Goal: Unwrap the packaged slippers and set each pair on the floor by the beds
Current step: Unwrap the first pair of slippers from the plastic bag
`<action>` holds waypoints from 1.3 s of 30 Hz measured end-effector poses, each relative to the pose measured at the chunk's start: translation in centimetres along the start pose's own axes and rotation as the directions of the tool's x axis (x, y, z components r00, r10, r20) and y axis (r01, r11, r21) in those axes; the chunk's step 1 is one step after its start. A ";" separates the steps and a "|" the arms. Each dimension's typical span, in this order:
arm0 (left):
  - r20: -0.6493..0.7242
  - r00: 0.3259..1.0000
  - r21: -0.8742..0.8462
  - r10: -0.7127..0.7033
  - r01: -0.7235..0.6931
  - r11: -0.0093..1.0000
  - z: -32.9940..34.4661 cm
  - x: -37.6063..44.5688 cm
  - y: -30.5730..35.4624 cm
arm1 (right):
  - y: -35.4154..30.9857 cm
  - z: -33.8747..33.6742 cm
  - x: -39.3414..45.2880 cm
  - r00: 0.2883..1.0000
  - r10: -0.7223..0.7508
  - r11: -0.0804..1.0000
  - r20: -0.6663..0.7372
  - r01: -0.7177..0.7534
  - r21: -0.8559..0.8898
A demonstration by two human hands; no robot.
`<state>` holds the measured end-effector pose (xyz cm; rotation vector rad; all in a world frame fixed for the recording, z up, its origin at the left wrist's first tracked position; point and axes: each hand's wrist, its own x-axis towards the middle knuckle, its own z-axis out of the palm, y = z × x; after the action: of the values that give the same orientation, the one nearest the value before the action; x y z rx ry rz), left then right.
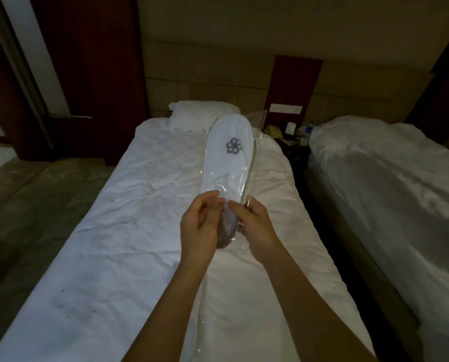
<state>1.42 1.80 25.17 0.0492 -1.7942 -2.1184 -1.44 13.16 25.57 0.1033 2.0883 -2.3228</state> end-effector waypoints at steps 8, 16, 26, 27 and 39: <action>-0.059 0.957 -0.191 -0.283 0.267 0.944 1.1 -2.2 -0.7 | -0.8 -3.1 0.7 0.998 -0.030 0.998 0.060 0.026 0.065; -0.111 0.858 0.029 -0.502 0.508 0.861 1.8 -2.5 -1.5 | -0.7 -3.9 0.5 0.991 -0.105 0.991 0.088 0.097 0.090; -0.157 0.868 0.045 -0.471 0.482 0.875 2.6 -2.6 -3.2 | 0.7 -3.5 0.8 0.995 -0.034 0.985 0.096 0.017 0.174; -0.155 0.871 0.061 -0.467 0.480 0.875 2.5 -2.6 -3.5 | 0.8 -3.5 0.9 0.995 -0.031 0.986 0.099 0.014 0.168; -0.137 0.838 0.109 -0.528 0.542 0.833 1.9 -1.3 -4.2 | 2.0 -3.3 1.8 0.993 -0.058 0.981 0.108 0.036 0.189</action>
<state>1.06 4.48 21.22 0.7743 -2.0413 -2.2744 -2.99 16.24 23.12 -0.0744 1.8384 -2.4841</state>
